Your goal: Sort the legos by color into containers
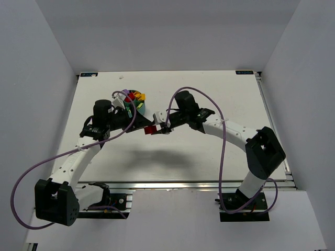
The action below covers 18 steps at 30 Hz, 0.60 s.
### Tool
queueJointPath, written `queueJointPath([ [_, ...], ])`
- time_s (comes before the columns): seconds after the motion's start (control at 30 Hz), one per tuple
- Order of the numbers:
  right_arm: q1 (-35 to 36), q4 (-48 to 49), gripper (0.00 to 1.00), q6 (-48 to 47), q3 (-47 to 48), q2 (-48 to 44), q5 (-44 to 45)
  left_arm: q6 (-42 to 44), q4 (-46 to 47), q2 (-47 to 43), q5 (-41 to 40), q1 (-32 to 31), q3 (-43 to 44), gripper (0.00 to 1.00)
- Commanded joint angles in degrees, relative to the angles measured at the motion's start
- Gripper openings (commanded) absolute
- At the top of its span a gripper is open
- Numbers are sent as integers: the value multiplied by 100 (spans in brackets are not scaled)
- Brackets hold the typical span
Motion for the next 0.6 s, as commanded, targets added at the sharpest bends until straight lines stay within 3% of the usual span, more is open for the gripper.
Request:
queueJointPath([
  [0.0,35,-245,0,-542,339,-148,-204,374,-315,0,464,-25,204,76],
  [0.3,27,-1334,0,-1473,805,37,-459,1042,-992,-158,527,-69,187,76],
  [0.57,123,-2020,0,-2273,902,63,-512,840,-430,-263,596,-78,46,76],
])
